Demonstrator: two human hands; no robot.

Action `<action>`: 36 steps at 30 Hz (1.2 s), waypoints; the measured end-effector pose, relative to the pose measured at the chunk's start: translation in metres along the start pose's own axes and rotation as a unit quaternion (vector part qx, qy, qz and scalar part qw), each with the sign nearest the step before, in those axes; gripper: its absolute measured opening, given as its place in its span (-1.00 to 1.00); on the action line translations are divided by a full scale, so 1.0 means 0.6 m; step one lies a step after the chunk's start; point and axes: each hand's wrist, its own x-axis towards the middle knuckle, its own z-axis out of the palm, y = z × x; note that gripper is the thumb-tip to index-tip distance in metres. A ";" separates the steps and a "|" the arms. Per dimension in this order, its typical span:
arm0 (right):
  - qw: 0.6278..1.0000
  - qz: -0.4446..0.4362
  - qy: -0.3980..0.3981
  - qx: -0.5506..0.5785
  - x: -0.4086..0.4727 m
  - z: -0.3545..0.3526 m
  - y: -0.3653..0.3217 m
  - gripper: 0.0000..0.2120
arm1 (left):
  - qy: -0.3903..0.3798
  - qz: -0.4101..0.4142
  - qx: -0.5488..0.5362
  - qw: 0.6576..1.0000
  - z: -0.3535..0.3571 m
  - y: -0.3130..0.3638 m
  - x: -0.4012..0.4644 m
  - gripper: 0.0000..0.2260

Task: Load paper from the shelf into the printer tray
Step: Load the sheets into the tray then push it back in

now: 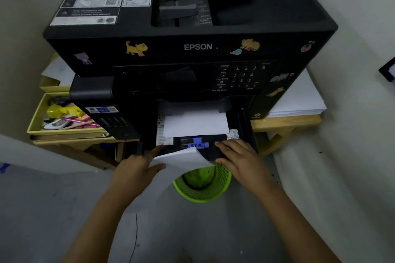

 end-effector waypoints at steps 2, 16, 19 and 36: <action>1.000 0.002 -0.004 0.014 0.005 0.000 0.005 -0.50 | -0.011 -0.005 -0.005 1.000 -0.003 -0.001 0.008 -0.43; 0.998 0.023 -0.020 0.059 0.052 0.005 0.032 -0.50 | -0.005 -0.003 -0.030 1.000 0.000 -0.018 0.056 -0.44; 0.998 0.021 -0.024 0.061 0.061 0.003 0.034 -0.50 | 0.003 0.000 -0.028 1.000 -0.001 -0.021 0.066 -0.44; 0.996 0.042 -0.012 0.081 0.093 0.002 0.043 -0.50 | 0.043 0.005 -0.039 0.998 0.000 -0.021 0.095 -0.43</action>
